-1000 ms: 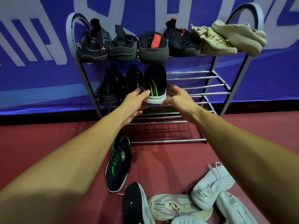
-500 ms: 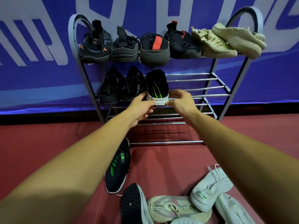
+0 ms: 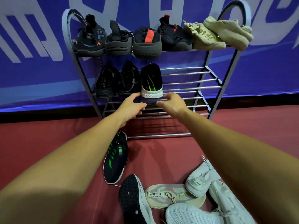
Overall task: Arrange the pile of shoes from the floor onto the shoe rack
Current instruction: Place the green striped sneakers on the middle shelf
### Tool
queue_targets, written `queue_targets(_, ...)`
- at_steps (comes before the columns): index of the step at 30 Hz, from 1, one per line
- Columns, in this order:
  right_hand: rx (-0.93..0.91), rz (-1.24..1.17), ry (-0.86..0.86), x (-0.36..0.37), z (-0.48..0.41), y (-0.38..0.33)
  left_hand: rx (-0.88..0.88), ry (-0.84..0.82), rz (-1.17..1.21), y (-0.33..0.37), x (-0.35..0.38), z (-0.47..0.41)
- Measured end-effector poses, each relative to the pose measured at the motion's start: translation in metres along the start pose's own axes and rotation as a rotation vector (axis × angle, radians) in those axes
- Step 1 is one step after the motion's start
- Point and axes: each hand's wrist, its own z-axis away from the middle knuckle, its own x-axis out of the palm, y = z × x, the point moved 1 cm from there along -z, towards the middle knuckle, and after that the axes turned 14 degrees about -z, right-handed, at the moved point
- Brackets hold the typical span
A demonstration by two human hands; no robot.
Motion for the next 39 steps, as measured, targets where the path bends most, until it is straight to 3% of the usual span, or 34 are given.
queue_targets(7,0.014,0.216,-0.146,0.024,0.016,0.007,-0.033,-0.117,-0.206,-0.028,0.004,0.012)
queue_targets(19,0.075,0.432,-0.362,0.111,0.005,0.035,-0.18,-0.162,-0.459,-0.126,-0.02,0.004)
queue_targets(39,0.332,0.394,-0.609,0.251,0.001,0.169,-0.389,-0.332,-0.674,-0.282,0.009,-0.02)
